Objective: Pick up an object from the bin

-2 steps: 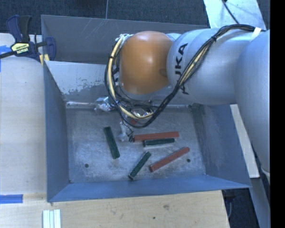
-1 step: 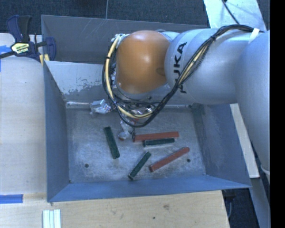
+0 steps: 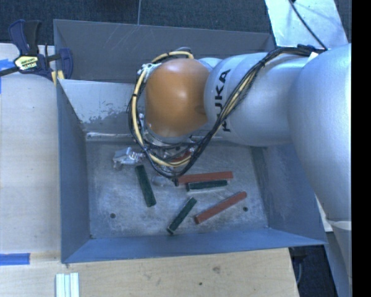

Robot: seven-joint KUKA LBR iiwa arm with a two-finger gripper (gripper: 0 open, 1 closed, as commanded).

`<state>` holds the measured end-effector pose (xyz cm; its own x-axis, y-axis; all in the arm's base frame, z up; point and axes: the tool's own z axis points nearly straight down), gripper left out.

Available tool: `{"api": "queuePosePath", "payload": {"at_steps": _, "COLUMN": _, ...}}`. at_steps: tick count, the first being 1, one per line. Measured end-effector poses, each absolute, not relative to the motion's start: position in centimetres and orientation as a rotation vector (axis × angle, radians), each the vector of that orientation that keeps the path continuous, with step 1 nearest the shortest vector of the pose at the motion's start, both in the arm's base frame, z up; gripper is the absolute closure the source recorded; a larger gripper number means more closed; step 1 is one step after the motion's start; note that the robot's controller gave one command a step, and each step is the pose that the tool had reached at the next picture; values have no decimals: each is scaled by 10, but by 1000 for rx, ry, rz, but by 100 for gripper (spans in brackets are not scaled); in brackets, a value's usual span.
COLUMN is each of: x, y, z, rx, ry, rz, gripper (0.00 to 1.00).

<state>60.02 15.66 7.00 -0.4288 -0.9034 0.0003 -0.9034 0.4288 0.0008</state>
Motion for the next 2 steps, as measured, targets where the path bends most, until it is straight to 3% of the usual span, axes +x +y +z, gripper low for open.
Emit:
{"api": "queuePosePath", "payload": {"at_steps": 1, "x": 601, "y": 156, "z": 71, "rx": 1672, "ry": -2660, "rz": -1, "gripper": 0}}
{"api": "queuePosePath", "payload": {"at_steps": 2, "x": 602, "y": 158, "z": 73, "rx": 1675, "ry": -2665, "rz": -2, "gripper": 100}}
